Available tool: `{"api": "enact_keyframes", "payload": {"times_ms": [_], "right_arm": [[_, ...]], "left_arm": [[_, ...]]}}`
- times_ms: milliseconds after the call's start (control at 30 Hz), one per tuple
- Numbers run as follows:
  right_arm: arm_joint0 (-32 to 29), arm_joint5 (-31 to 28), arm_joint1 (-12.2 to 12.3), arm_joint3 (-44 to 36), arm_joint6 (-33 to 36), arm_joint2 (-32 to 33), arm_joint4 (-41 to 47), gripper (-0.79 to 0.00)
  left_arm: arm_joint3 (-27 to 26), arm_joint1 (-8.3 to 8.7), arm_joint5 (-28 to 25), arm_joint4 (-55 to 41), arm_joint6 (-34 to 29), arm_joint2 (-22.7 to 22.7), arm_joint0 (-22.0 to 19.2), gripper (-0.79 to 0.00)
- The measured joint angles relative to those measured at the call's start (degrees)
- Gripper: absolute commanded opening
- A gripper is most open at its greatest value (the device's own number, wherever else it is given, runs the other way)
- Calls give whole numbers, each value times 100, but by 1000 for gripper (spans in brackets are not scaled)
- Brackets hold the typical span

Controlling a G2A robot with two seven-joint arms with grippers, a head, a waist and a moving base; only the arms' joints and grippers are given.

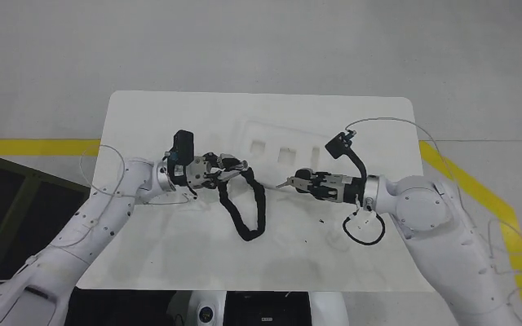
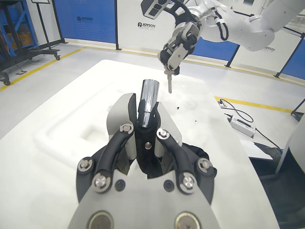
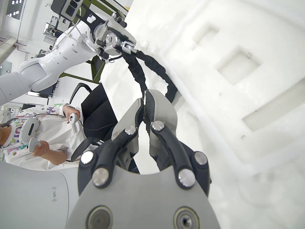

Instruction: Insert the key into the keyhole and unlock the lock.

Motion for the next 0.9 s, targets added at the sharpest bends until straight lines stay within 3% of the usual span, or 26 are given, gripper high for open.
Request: {"api": "enact_keyframes", "payload": {"times_ms": [167, 300, 533, 900], "right_arm": [[165, 33, -30, 78, -29, -198, -19, -785], [227, 66, -39, 83, -61, -261, -32, -785], [214, 115, -94, -55, -526, -472, -19, -785], [394, 383, -240, -298, -1012, -1137, -387, -785]], "left_arm": [[120, 34, 0, 747, 172, 27, -213, -785], [167, 95, 31, 1460, 963, 66, -197, -785], [-174, 341, 659, 1728, 1652, 130, 153, -785], [-71, 649, 1770, 2137, 2763, 595, 307, -785]]}}
